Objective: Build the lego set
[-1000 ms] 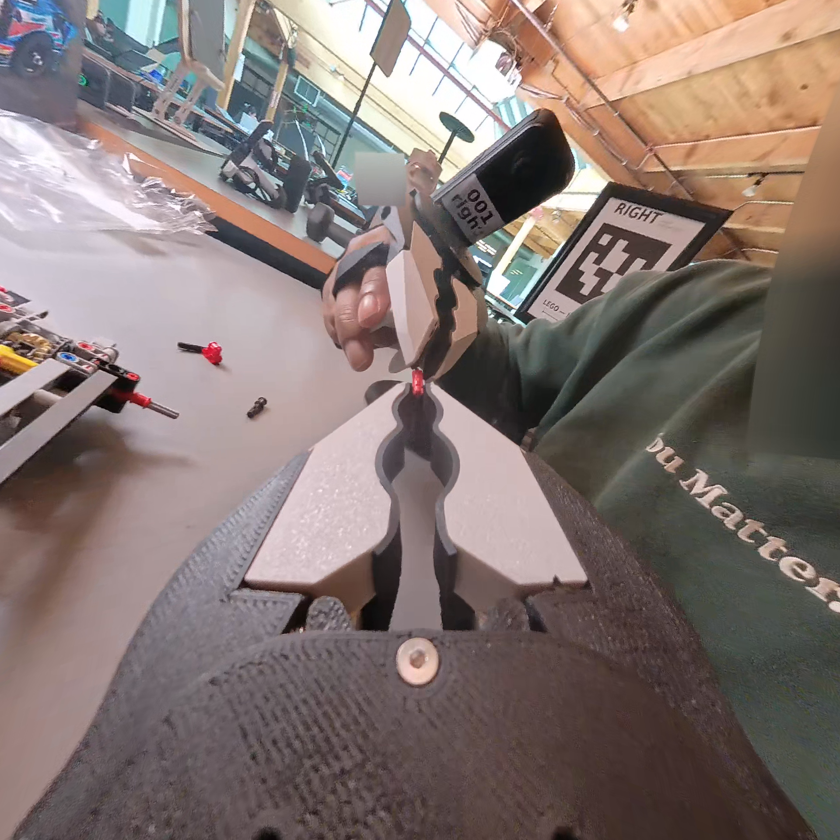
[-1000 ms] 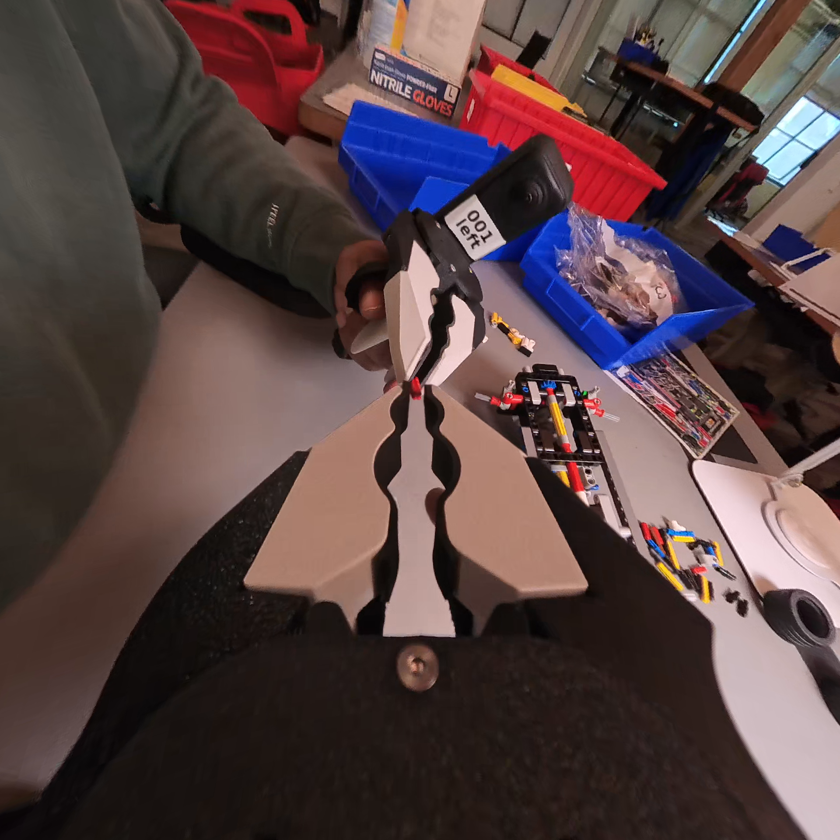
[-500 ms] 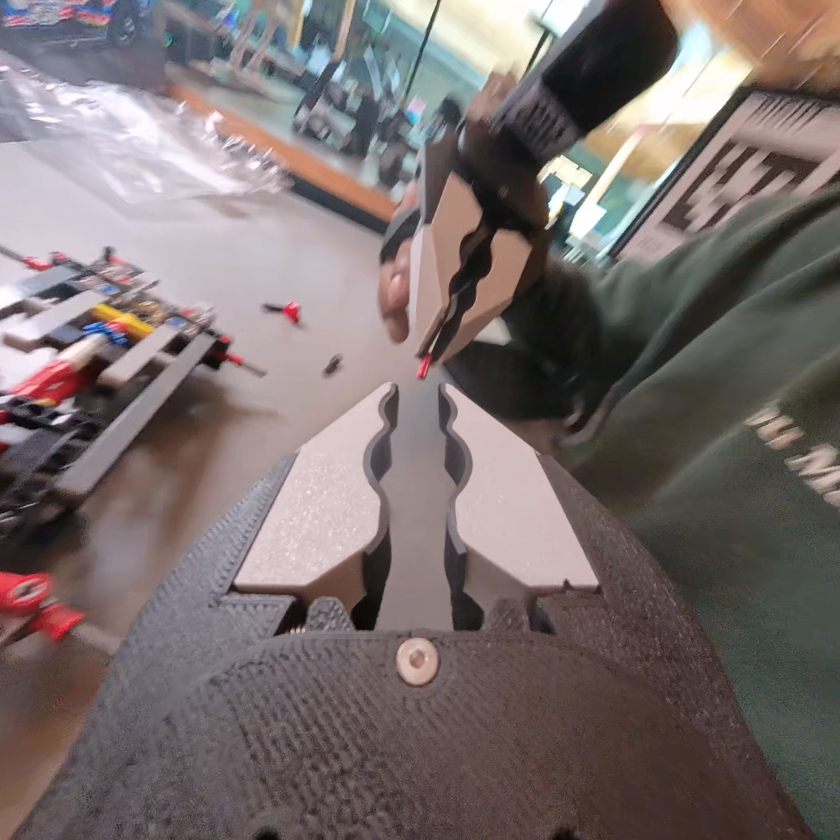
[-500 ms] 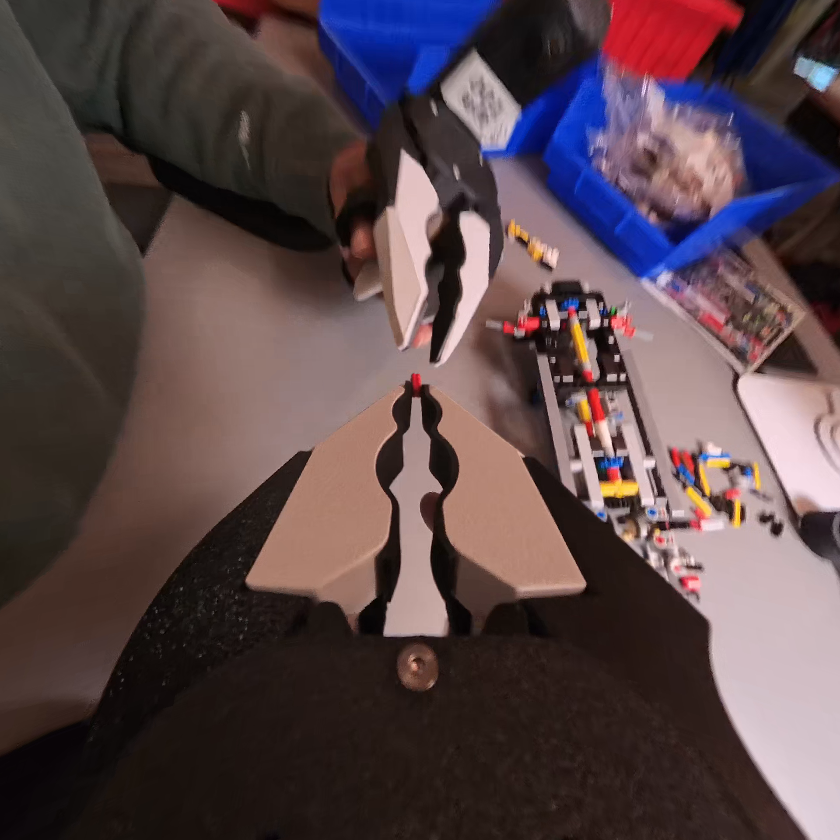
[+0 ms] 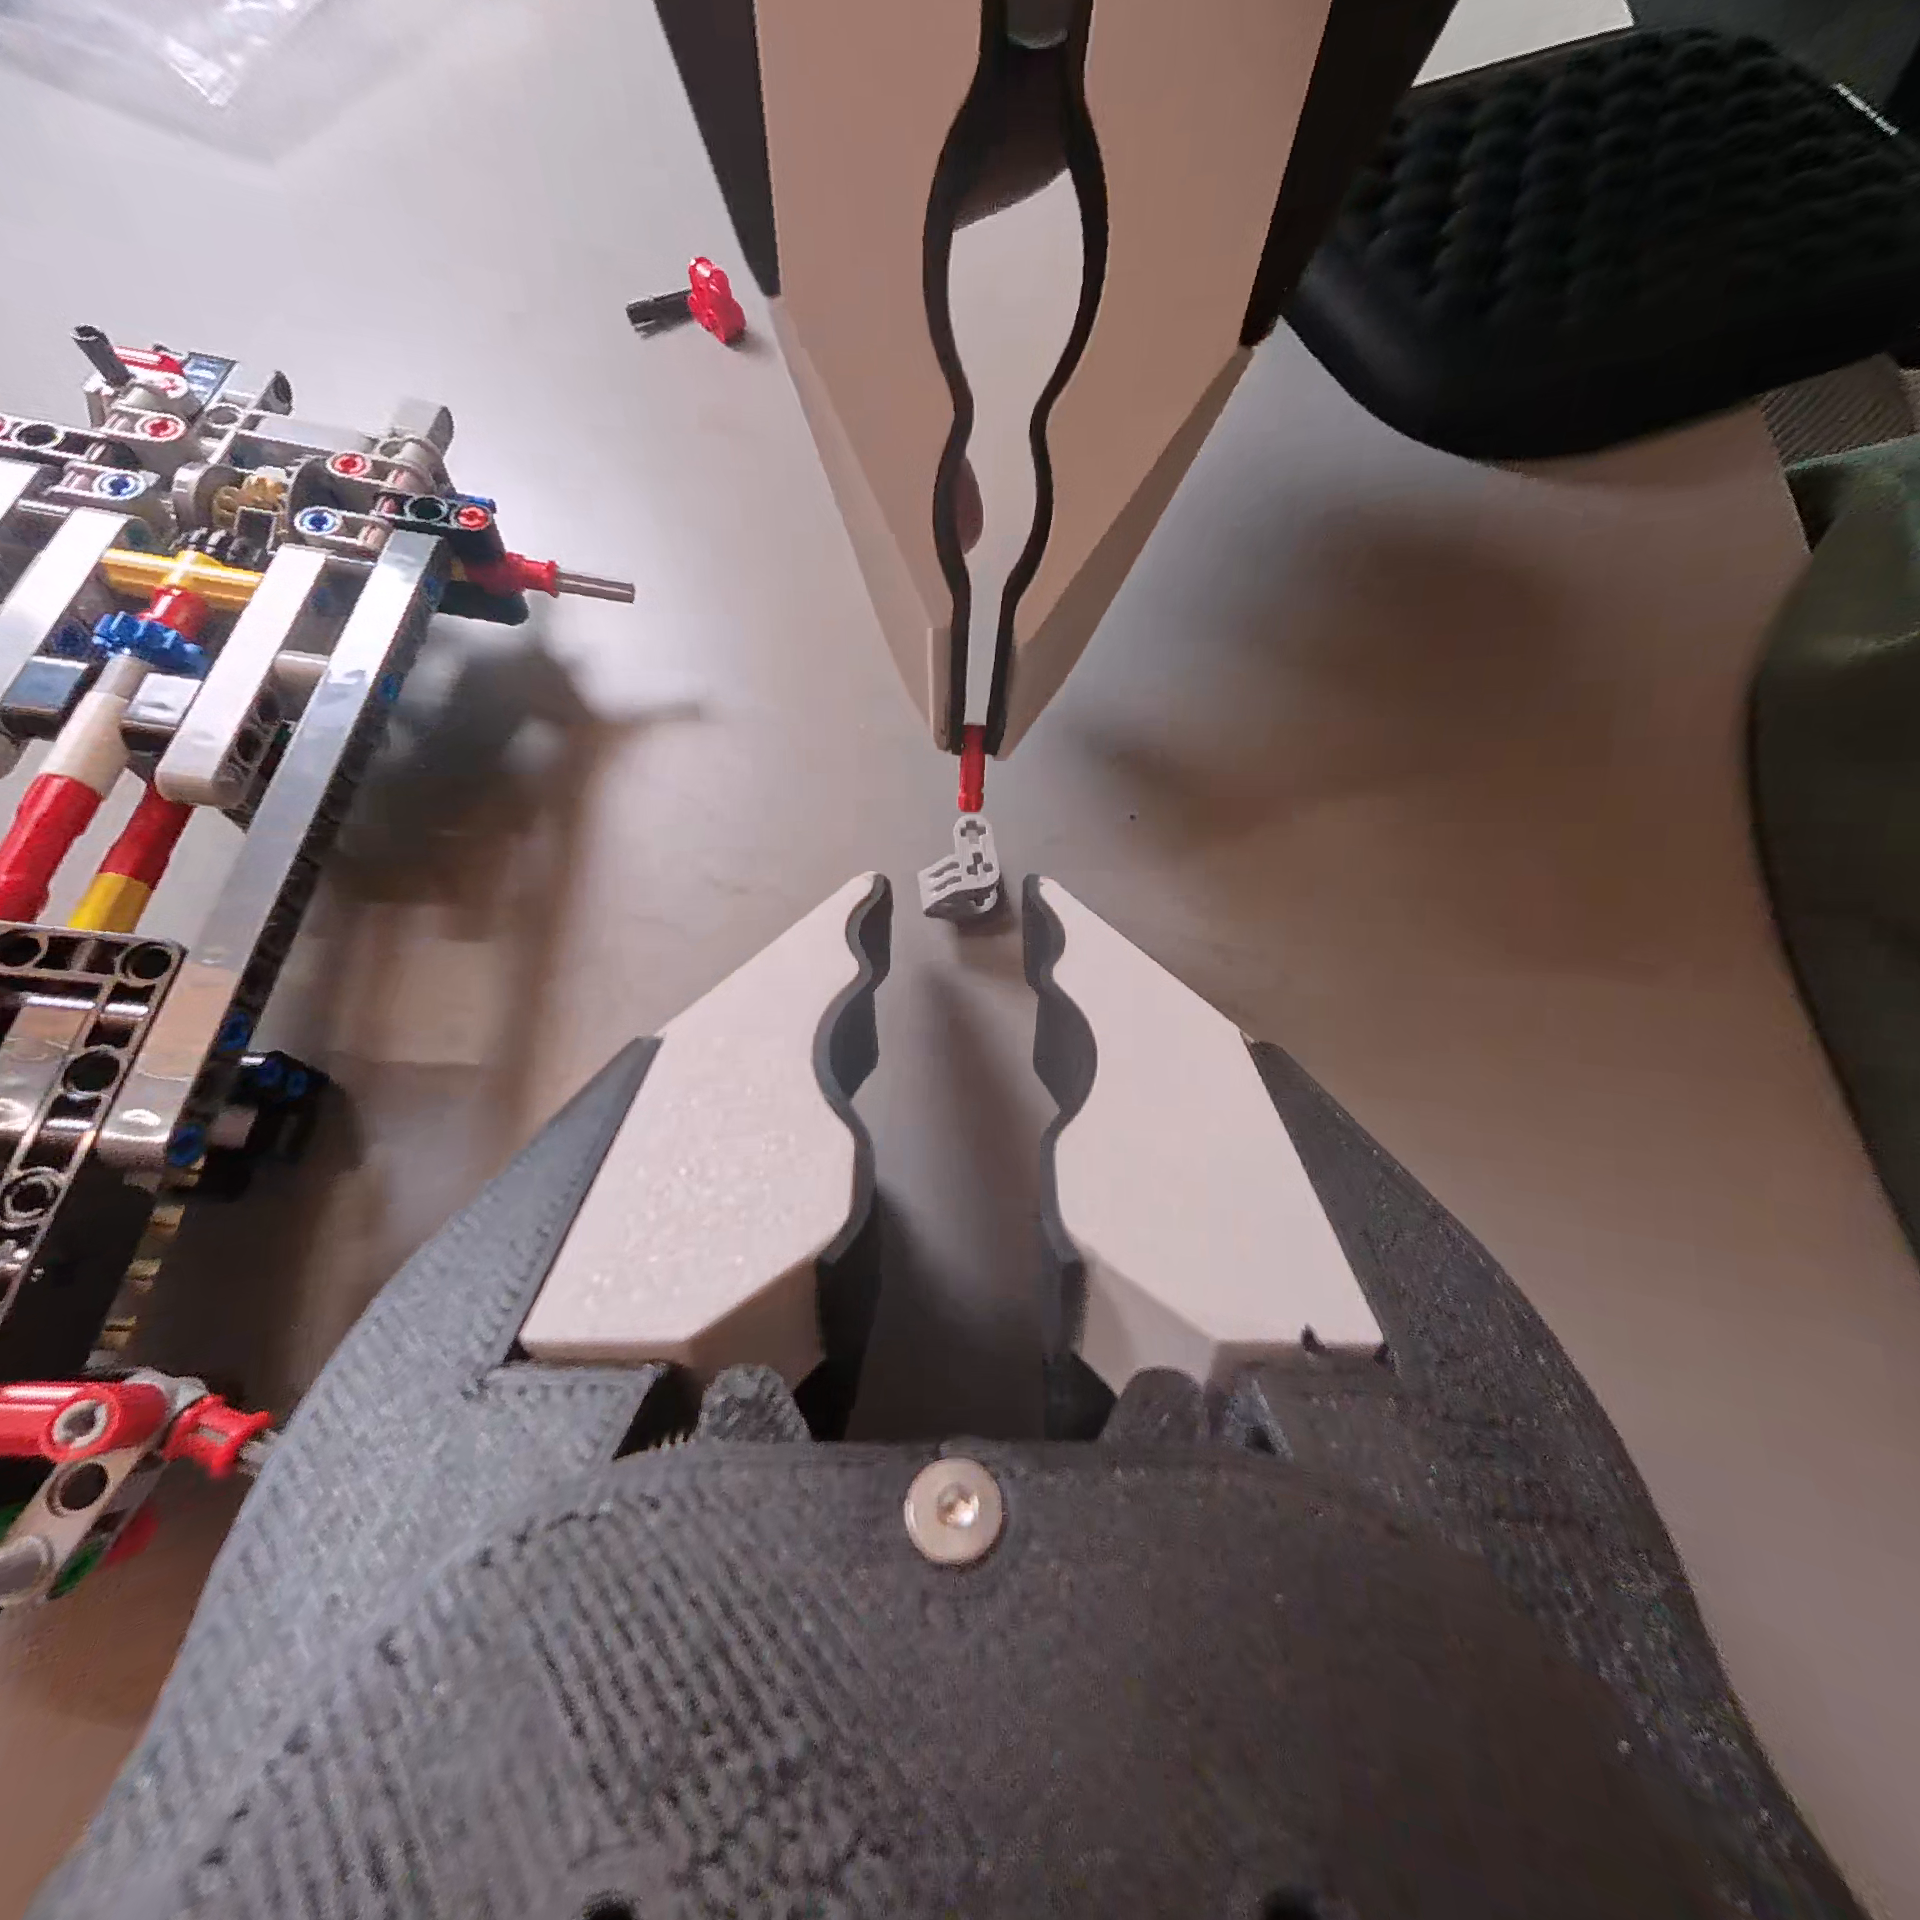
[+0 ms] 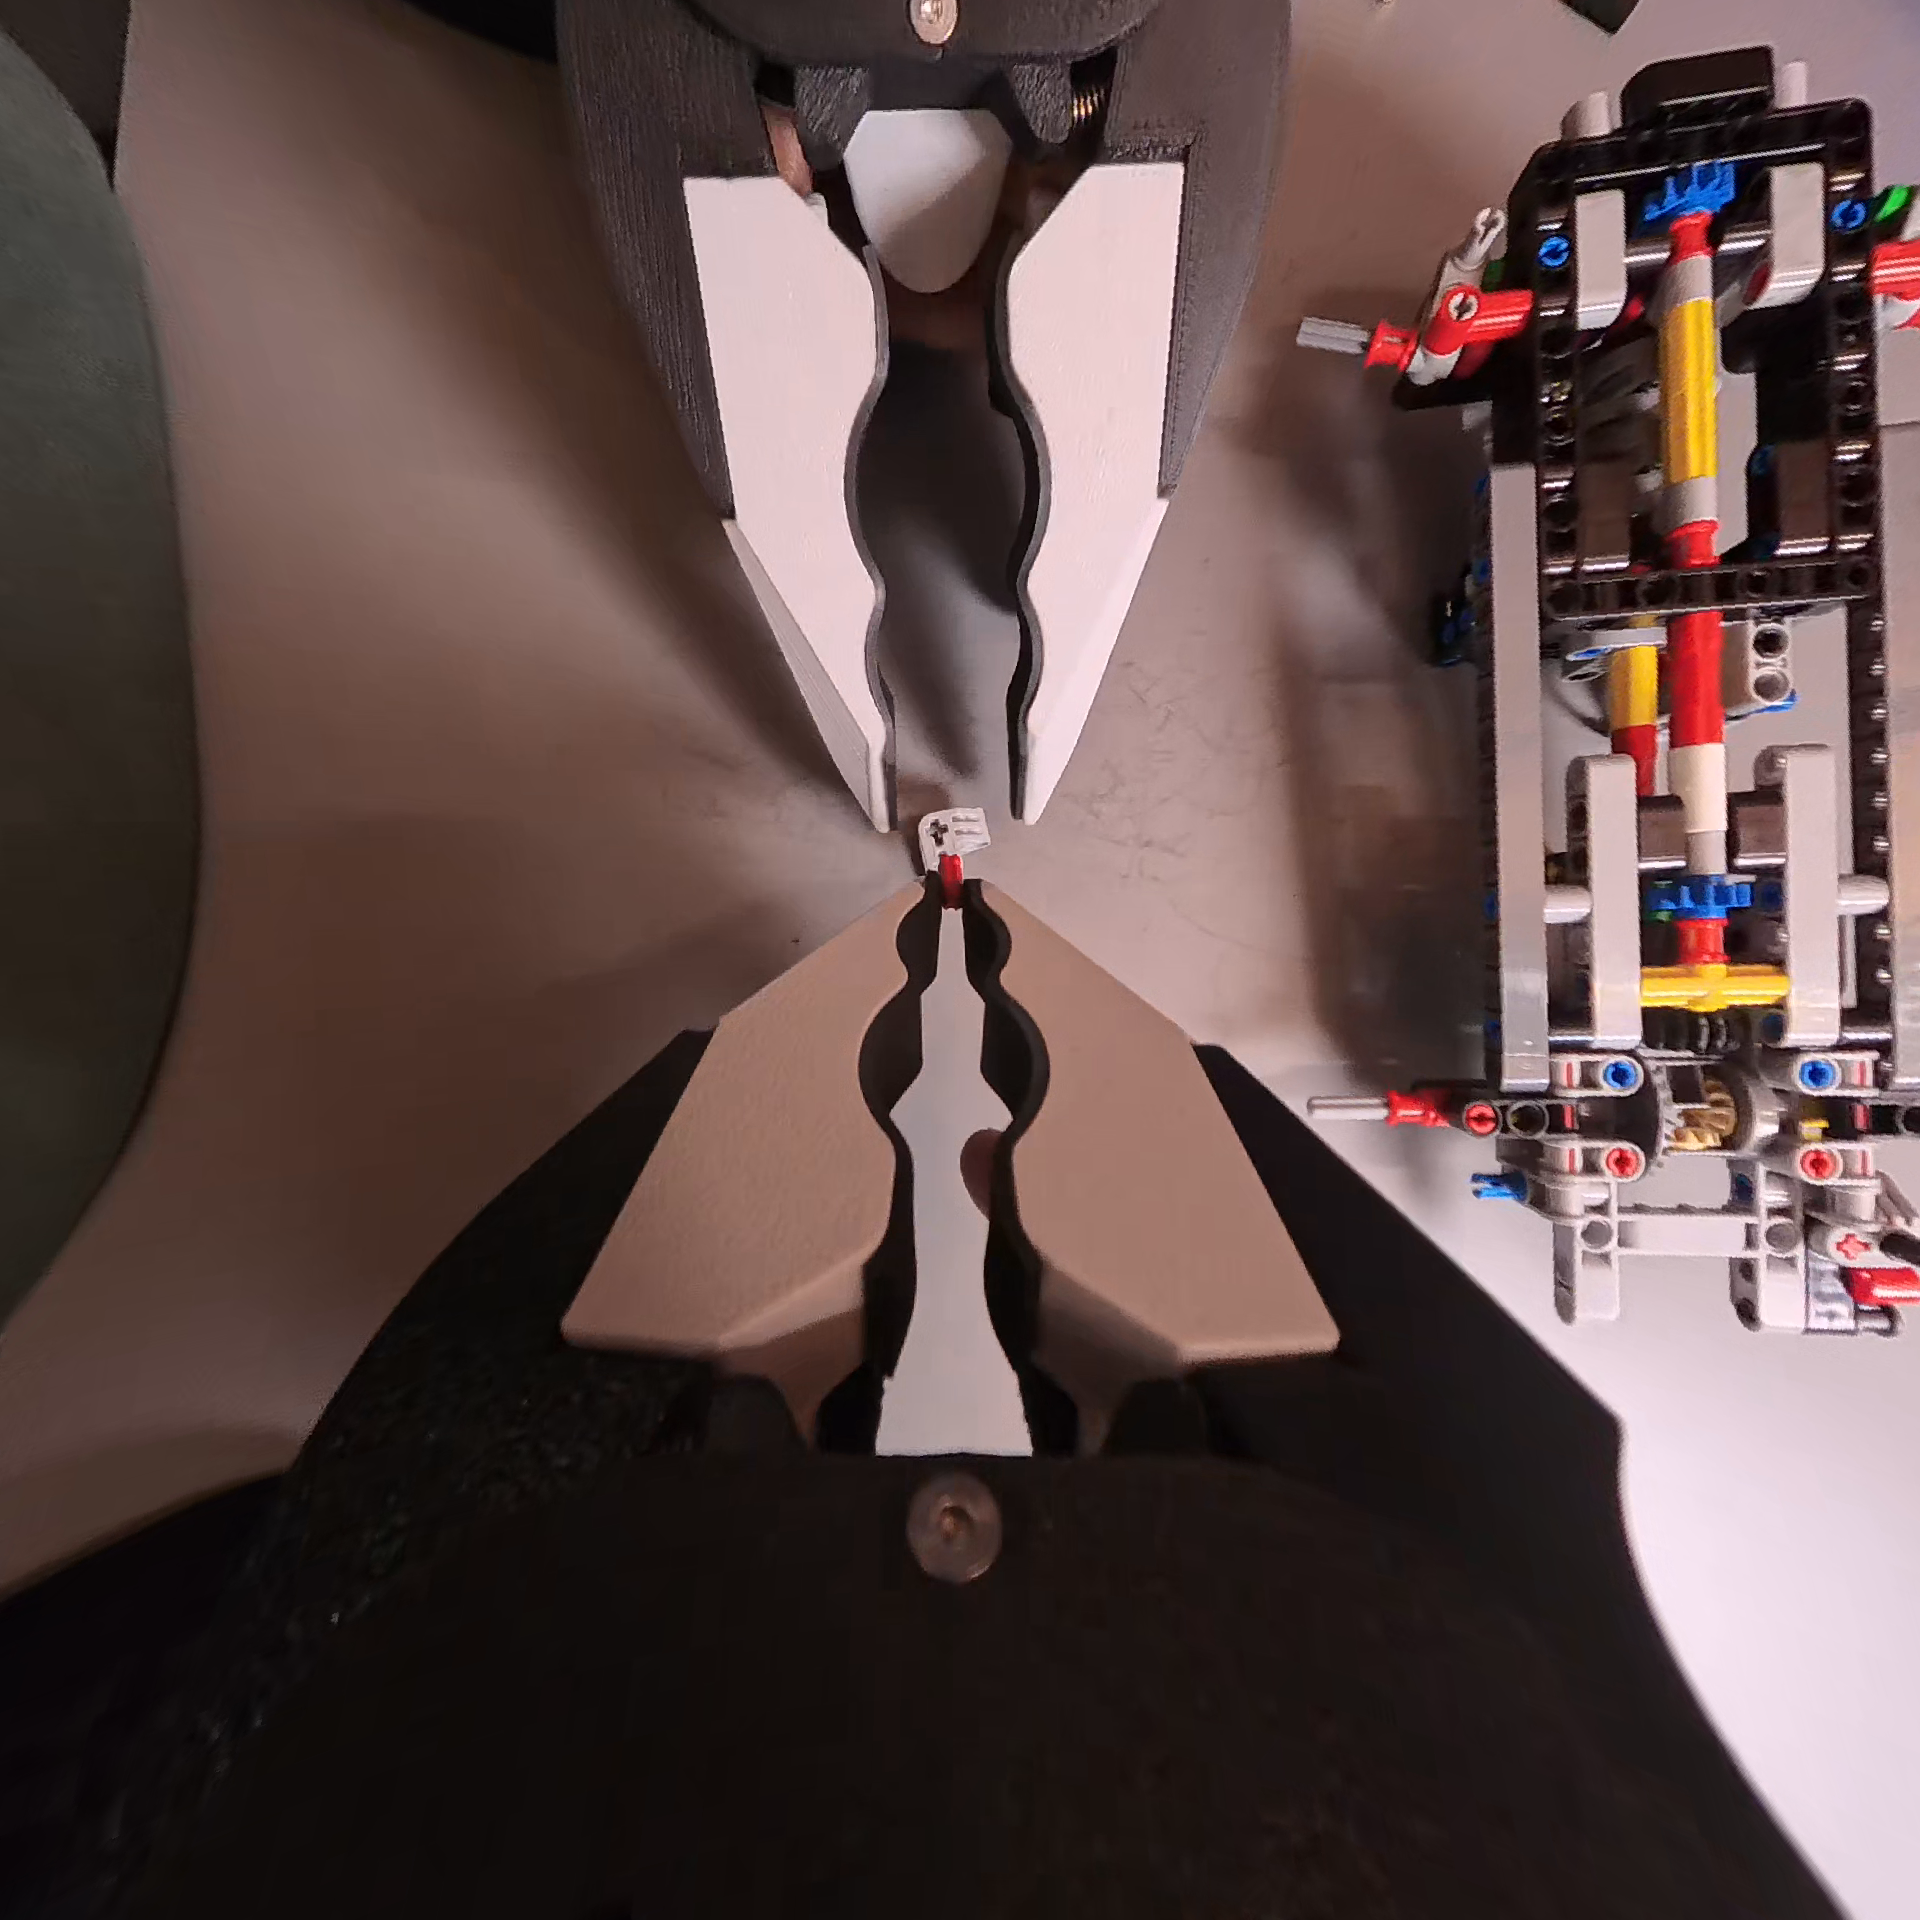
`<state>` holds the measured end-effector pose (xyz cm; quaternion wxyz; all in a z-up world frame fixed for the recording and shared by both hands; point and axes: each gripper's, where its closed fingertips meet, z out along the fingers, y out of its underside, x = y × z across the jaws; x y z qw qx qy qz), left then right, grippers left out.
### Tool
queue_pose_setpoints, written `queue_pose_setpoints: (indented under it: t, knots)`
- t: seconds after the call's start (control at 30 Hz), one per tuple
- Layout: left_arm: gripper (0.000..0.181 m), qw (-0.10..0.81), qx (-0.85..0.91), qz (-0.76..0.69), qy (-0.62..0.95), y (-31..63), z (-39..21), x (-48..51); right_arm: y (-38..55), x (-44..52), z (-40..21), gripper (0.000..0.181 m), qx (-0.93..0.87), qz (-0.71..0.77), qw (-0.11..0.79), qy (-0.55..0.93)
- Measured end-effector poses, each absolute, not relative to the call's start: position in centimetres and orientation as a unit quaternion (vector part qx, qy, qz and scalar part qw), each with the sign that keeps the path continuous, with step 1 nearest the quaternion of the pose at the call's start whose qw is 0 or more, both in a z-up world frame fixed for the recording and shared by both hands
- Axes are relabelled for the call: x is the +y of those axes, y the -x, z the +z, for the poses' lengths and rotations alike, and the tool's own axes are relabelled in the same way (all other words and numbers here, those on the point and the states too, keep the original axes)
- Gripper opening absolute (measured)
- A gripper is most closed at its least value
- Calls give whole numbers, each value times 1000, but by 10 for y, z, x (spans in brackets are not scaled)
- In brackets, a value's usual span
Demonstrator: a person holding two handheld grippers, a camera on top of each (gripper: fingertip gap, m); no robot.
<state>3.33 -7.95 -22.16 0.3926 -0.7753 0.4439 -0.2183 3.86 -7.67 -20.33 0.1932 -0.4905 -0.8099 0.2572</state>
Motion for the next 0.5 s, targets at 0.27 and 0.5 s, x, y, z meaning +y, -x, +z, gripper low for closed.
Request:
queue_pose_setpoints:
  t: [0.27, 0.5]
  knots:
    - [20, 393, 453, -211, 772, -35, -223, -79, -36, -77, -211, 0, -825, 236, 165, 486]
    - [14, 393, 459, -199, 771, -36, -225, -78, -36, -77, -211, 0, -839, 206, 148, 481]
